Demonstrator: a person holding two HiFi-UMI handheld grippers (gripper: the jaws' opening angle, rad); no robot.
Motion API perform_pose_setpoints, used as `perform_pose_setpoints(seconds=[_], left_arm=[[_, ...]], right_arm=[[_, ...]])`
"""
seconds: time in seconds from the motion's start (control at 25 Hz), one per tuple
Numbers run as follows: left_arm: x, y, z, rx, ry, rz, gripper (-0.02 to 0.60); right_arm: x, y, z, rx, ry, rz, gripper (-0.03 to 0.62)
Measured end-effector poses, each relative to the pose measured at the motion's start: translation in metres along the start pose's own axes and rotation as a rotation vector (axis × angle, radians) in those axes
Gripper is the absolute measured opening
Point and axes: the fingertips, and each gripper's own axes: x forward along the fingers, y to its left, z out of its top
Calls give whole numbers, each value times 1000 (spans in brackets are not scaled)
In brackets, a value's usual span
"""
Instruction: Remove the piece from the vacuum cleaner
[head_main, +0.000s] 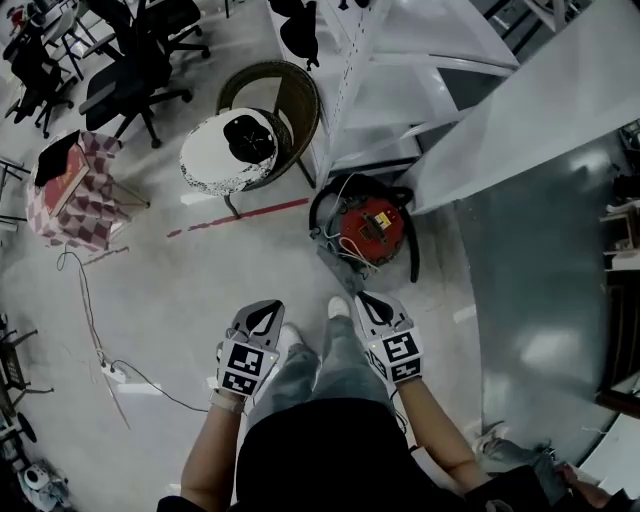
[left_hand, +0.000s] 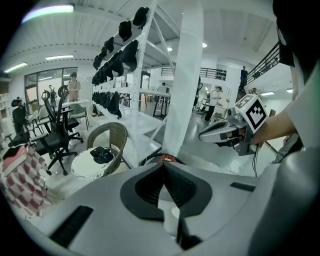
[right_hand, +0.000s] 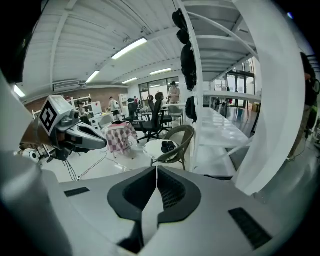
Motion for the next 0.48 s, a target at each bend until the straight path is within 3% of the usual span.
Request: perform_pose_setpoints(seconds=[0.24,0.48], left_arm=[[49,1,-11,-71,42,13,18],[102,-7,-29,-76,106,-4,20]], right_arm=[[32,-31,-43,9,100,41,29],[56,-60,-88,50,177,55,32]])
